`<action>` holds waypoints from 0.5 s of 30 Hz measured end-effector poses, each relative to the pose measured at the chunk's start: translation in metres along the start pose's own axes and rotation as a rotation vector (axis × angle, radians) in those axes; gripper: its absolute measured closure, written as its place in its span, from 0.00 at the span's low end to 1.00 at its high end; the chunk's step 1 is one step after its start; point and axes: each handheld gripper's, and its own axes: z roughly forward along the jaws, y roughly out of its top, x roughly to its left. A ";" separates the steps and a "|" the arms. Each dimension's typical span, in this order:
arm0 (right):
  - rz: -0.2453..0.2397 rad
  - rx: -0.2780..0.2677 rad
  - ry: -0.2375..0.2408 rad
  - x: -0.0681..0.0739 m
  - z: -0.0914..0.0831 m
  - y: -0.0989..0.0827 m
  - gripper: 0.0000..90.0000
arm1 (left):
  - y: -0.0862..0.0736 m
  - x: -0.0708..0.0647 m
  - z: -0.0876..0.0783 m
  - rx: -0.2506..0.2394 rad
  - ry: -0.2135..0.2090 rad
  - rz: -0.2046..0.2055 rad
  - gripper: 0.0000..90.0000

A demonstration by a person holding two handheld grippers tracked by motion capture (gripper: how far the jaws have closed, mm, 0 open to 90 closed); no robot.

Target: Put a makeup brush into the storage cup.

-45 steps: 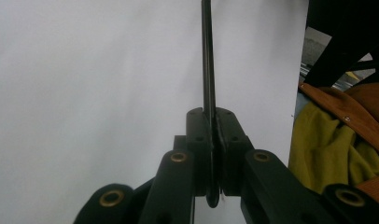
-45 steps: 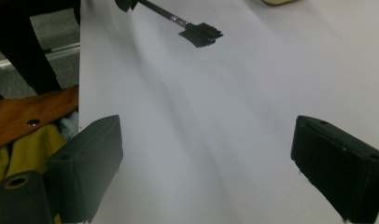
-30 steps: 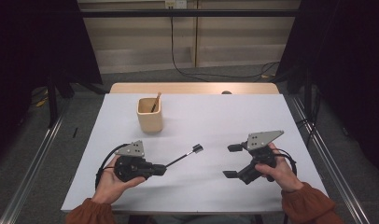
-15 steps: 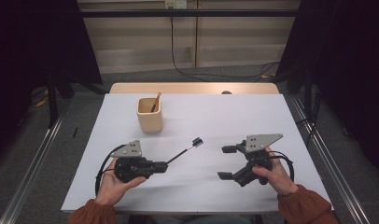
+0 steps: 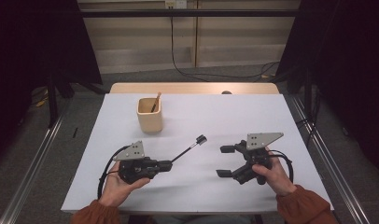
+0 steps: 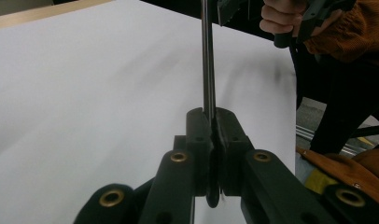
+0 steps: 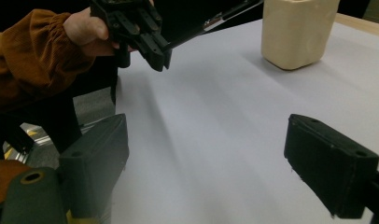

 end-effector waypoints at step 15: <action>0.002 -0.038 0.022 0.000 0.001 0.010 0.17 | 0.010 -0.004 0.008 -0.051 -0.004 0.021 0.95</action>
